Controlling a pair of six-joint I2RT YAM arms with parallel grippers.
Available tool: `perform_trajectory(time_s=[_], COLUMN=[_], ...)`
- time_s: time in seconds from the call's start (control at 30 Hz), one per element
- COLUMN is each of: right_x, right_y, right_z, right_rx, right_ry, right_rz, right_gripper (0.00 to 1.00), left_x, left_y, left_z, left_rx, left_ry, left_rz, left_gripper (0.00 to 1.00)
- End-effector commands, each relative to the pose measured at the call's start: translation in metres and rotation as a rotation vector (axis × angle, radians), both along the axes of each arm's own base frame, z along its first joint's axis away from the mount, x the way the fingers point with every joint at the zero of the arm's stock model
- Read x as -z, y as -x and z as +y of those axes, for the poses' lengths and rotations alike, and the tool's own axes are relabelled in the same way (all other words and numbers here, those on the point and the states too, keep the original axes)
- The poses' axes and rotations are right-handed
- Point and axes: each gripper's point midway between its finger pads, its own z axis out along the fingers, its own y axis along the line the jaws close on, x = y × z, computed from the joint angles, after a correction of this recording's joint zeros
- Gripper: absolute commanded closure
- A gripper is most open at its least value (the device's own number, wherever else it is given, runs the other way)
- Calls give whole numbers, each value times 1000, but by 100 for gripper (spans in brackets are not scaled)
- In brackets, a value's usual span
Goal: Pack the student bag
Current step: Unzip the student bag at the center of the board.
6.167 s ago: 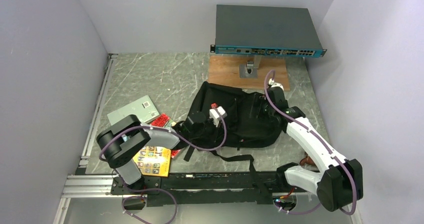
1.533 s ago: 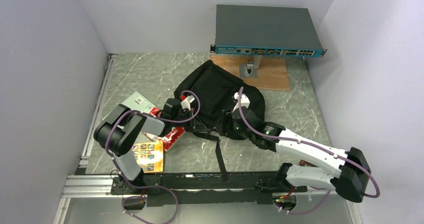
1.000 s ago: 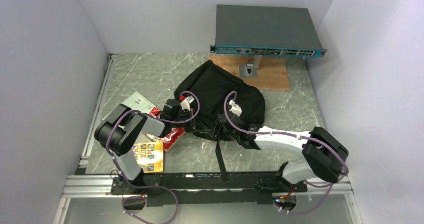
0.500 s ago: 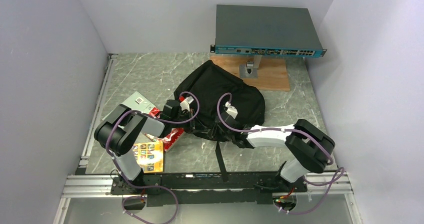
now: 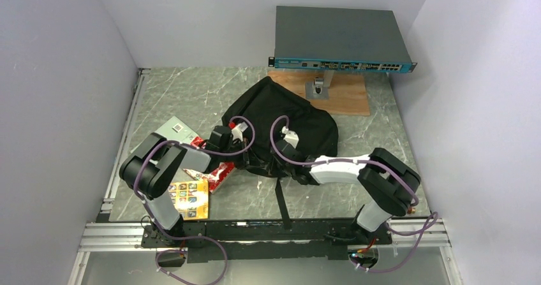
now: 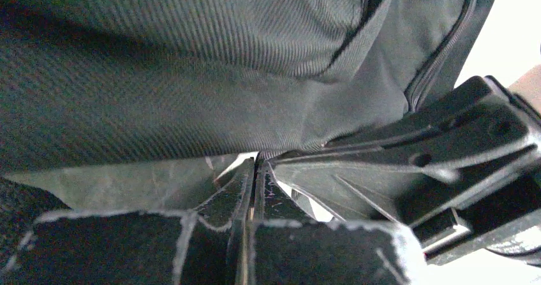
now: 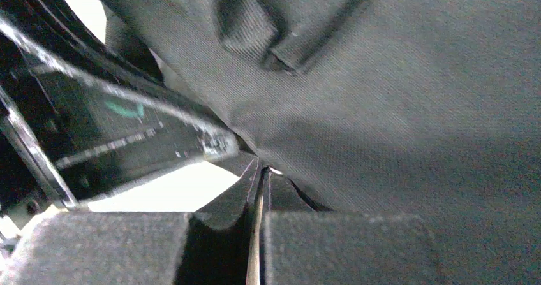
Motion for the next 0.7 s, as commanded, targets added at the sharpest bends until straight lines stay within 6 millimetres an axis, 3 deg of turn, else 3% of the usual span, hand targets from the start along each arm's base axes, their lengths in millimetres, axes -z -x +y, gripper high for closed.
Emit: perform_trajectory(time_s=[0.0, 0.13, 0.27, 0.4, 0.57, 0.67], right_x=[-25, -25, -18, -25, -51, -63], right_y=[3, 31, 45, 44, 38, 31], right_z=[-24, -43, -88, -121, -161, -161], right_rx=[-29, -207, -195, -114, 57, 86], right_ry=[94, 198, 411, 494, 563, 521], right_rz=[-72, -48, 33, -12, -88, -149], right_gripper=[100, 100, 100, 100, 100, 100], left_x=[1, 17, 19, 17, 6, -4], left_y=[-23, -50, -78, -90, -103, -107], left_z=[7, 23, 40, 56, 73, 79], left_rx=[-58, -136, -208, -243, -261, -245], left_ry=[-105, -273, -382, -437, -460, -468], left_rz=[-21, 17, 8, 5, -22, -67], left_gripper=[100, 100, 100, 100, 100, 100])
